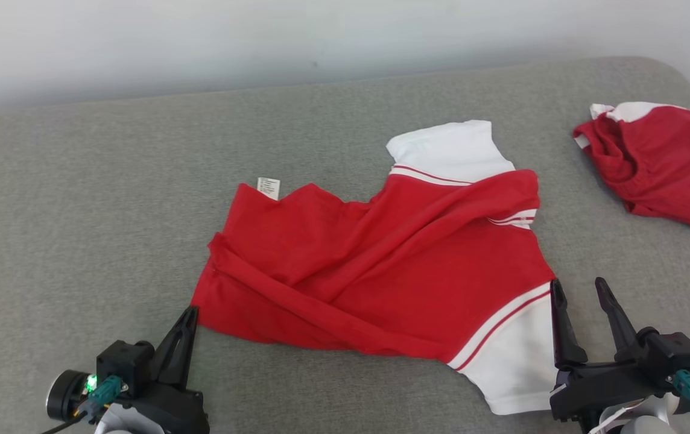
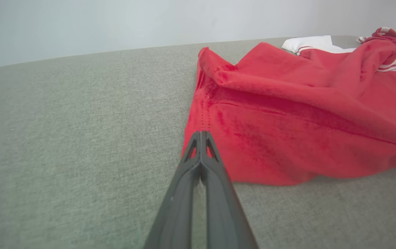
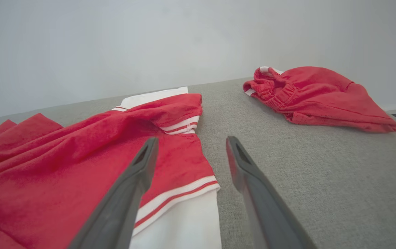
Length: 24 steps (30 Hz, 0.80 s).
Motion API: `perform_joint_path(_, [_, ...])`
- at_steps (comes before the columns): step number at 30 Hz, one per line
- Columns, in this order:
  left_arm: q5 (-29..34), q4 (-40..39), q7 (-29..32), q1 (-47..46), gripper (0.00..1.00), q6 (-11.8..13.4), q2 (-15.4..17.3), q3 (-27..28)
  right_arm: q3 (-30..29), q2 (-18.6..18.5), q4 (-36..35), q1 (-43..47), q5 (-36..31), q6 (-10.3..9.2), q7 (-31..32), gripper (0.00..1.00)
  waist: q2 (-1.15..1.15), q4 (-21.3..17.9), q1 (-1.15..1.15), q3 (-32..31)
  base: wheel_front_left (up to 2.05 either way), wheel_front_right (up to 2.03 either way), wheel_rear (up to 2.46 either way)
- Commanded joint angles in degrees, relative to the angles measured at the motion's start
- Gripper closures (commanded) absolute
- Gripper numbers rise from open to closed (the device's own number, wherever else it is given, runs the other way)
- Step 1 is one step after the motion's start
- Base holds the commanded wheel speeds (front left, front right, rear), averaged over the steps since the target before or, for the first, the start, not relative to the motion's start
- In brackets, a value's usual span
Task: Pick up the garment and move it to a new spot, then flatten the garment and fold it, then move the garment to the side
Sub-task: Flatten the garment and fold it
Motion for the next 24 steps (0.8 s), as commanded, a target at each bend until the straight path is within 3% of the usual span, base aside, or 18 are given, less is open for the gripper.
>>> perform_joint_path(1, [-0.23,-0.27,-0.18,0.83,1.00,0.06,0.21,-0.01,0.18,0.06,0.03,0.14,-0.07,-0.16,0.00,0.00,0.00,1.10,0.00,-0.69,0.00,0.00,0.00])
perform_joint_path(3, [-0.07,-0.46,-0.18,0.75,1.00,0.06,0.49,0.21,0.49,0.28,0.15,-0.08,-0.23,-0.16,0.00,0.00,0.00,1.44,0.00,-0.87,0.00,0.00,0.00])
perform_joint_path(4, [0.18,-0.42,-0.18,0.59,0.59,0.06,0.67,0.31,0.61,0.39,0.22,-0.17,-0.35,-0.16,0.00,0.00,0.00,1.50,0.00,-0.93,0.00,0.00,0.00])
perform_joint_path(5, [0.36,-0.26,-0.18,0.32,0.00,0.06,0.74,0.26,0.74,0.33,0.33,-0.32,-0.31,-0.16,0.00,0.00,0.00,1.49,0.00,-0.95,0.00,0.00,0.00])
perform_joint_path(15, [-0.89,5.59,-0.18,-3.66,0.00,0.07,1.67,-2.70,1.19,-0.16,0.31,-0.65,0.60,-0.16,0.00,0.00,0.00,-1.34,0.00,0.25,0.00,0.00,0.00])
perform_joint_path(16, [-0.99,6.07,-0.18,-4.06,0.37,0.07,1.80,-3.12,1.12,-0.20,0.23,-0.70,0.63,-0.16,0.00,0.00,0.00,-1.52,0.00,0.38,0.00,0.00,0.00])
perform_joint_path(17, [-1.42,6.28,-0.18,-4.49,1.00,0.07,1.81,-3.14,1.00,-0.24,0.17,-0.68,0.65,-0.16,0.00,0.00,0.00,-1.62,0.00,0.44,0.00,0.00,0.00])
perform_joint_path(24, [-2.47,5.45,-0.18,-2.45,1.00,0.07,0.80,-3.55,-0.45,0.21,0.05,0.70,-0.02,-0.16,-0.01,0.00,0.00,-0.09,0.00,-0.58,0.00,0.00,0.00])
